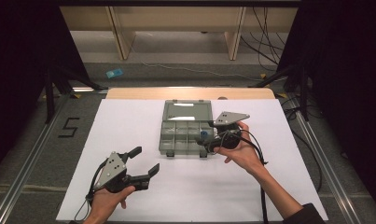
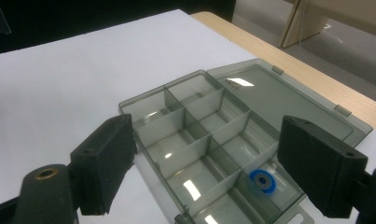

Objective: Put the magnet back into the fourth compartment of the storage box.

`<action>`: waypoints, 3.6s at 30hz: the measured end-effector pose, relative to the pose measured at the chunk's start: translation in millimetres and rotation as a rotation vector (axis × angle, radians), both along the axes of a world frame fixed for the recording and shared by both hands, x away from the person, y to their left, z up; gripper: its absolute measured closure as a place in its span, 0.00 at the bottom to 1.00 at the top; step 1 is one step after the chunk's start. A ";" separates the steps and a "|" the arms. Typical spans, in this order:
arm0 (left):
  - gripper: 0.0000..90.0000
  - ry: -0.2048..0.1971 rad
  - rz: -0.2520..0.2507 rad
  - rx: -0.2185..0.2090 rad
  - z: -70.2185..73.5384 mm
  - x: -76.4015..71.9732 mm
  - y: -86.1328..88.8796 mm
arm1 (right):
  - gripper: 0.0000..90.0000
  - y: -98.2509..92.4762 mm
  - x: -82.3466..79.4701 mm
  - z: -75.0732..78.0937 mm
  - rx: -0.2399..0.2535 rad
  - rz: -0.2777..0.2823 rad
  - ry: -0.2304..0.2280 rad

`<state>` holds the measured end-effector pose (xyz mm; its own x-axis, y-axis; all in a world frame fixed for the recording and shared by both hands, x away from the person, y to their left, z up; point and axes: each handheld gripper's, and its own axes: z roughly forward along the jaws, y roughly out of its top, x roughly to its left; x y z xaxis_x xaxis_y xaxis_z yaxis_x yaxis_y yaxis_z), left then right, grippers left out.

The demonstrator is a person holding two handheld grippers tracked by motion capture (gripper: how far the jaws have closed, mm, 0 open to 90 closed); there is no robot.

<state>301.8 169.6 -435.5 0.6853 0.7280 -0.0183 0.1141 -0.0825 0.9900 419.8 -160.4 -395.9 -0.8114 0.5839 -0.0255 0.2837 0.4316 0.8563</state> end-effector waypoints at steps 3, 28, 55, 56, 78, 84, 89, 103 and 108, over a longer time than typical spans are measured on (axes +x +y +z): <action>0.18 0.000 0.000 0.001 -0.1 0.2 0.1 | 0.22 -2.0 -2.0 -1.0 0.013 -0.003 0.001; 0.18 -0.006 -0.002 0.005 0.3 -0.1 0.1 | 0.22 -24.5 -35.0 -8.2 0.126 -0.009 -0.005; 0.18 0.004 -0.001 0.006 -0.4 -0.1 -0.6 | 0.20 -39.0 -51.5 -18.4 0.147 -0.026 -0.010; 0.18 0.005 -0.001 0.006 -0.4 -0.1 -0.5 | 0.20 -39.2 -52.3 -19.2 0.156 -0.025 -0.014; 0.18 0.002 -0.002 0.001 -1.0 0.4 -0.8 | 0.19 -47.1 -66.0 -25.6 0.166 -0.033 -0.021; 0.18 0.005 0.000 0.009 -0.9 0.0 -0.8 | 0.19 -50.9 -70.6 -26.6 0.174 -0.044 -0.014; 0.18 0.006 0.000 0.009 -1.0 -0.1 -1.0 | 0.19 -53.5 -72.3 -28.1 0.174 -0.037 -0.025; 0.18 0.006 -0.001 0.008 -1.1 -0.6 -1.3 | 0.18 -54.9 -82.3 -31.5 0.183 -0.042 -0.004; 0.18 0.003 -0.002 0.012 -1.1 -0.5 -1.3 | 0.18 -58.1 -86.2 -33.0 0.165 -0.058 -0.011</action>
